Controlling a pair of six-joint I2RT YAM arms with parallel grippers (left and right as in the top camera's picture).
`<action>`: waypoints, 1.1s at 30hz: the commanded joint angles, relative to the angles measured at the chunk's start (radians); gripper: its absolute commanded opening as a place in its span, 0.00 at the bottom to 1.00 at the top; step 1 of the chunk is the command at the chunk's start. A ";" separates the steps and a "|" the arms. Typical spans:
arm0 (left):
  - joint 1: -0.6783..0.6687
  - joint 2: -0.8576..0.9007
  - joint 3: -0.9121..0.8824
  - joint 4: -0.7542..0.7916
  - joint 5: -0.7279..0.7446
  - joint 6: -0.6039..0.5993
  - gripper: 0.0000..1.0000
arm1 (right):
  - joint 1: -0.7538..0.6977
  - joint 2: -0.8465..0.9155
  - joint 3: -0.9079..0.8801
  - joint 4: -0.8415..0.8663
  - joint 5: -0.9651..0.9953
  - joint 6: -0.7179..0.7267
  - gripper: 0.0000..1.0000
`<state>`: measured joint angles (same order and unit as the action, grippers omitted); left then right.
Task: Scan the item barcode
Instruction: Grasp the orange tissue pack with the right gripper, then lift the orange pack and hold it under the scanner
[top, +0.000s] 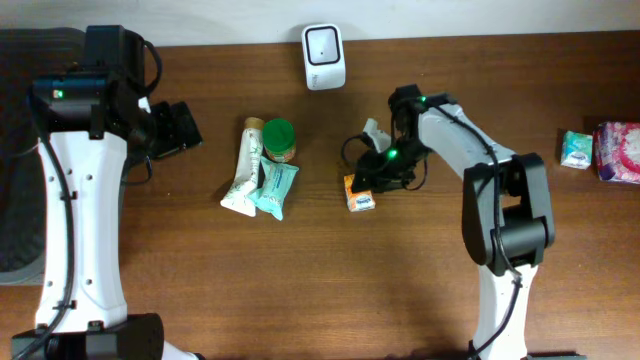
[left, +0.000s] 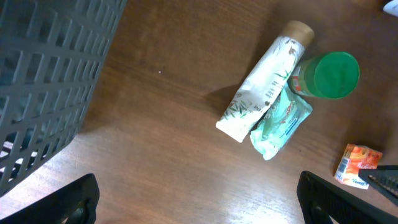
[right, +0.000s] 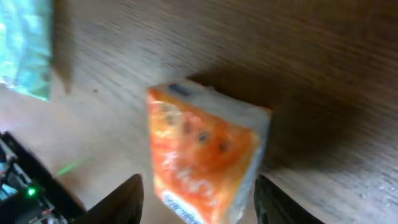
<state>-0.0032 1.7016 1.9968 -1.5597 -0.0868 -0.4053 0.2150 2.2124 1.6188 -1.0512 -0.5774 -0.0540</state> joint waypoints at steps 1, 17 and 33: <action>0.006 -0.018 0.000 -0.001 -0.008 -0.005 0.99 | 0.001 -0.004 -0.067 0.057 0.043 0.056 0.43; 0.006 -0.018 0.000 -0.001 -0.008 -0.005 0.99 | -0.121 -0.009 0.156 0.001 -0.874 -0.126 0.04; 0.006 -0.018 0.000 -0.001 -0.008 -0.005 0.99 | -0.221 -0.033 0.246 0.308 -0.975 -0.039 0.04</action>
<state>-0.0032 1.7016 1.9968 -1.5597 -0.0868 -0.4049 -0.0116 2.2112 1.7790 -0.7742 -1.5208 -0.1734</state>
